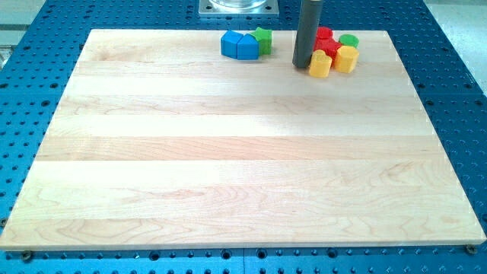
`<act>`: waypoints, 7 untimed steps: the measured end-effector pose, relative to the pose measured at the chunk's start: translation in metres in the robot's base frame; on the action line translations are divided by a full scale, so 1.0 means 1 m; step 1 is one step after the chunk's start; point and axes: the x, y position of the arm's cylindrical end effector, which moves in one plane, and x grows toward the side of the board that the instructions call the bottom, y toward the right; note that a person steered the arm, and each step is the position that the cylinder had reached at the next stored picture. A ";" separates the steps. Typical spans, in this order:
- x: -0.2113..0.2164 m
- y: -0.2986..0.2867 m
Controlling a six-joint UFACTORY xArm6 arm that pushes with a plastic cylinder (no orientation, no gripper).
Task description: Move the green star into the blue blocks
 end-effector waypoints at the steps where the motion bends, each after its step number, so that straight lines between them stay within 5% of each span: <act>1: 0.000 0.000; 3: 0.000 0.001; 7: -0.074 -0.026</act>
